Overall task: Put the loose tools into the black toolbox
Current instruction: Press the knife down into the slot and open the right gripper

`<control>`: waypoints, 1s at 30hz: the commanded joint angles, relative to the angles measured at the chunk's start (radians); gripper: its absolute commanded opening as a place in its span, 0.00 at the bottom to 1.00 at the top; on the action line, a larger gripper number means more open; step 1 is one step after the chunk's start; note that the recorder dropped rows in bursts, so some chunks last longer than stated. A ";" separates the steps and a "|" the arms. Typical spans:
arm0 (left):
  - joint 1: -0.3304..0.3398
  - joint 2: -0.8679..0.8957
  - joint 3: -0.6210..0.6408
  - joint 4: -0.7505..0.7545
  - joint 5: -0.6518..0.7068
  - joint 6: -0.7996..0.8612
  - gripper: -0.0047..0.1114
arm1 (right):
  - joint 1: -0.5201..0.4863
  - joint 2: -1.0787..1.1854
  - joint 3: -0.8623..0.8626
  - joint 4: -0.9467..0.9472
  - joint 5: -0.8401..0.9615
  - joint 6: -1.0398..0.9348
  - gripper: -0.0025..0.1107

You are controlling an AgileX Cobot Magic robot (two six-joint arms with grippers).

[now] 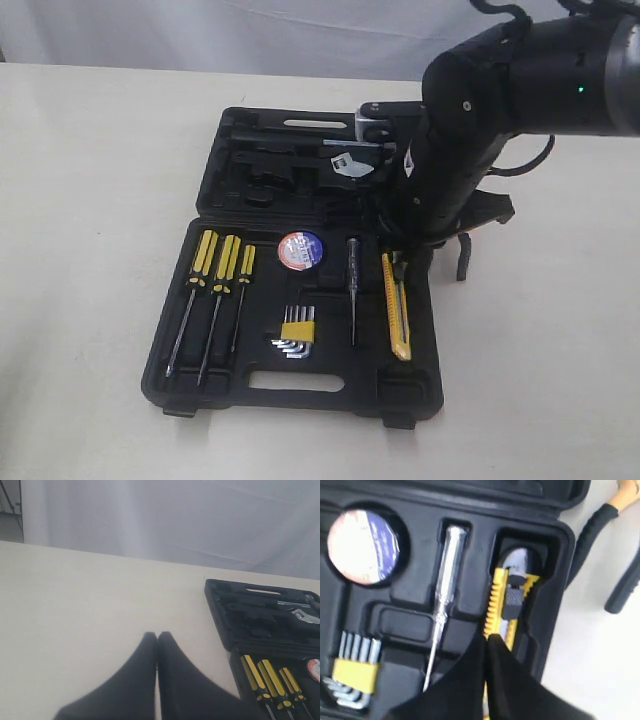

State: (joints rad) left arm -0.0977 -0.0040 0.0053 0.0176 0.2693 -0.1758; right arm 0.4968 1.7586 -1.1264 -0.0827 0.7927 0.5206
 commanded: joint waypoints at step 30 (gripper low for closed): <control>-0.006 0.004 -0.005 0.005 0.001 0.000 0.04 | -0.004 0.052 0.092 0.107 -0.136 -0.195 0.02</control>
State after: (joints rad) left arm -0.0977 -0.0040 0.0053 0.0176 0.2693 -0.1758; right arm 0.4968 1.8169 -1.0380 0.0292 0.6739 0.3369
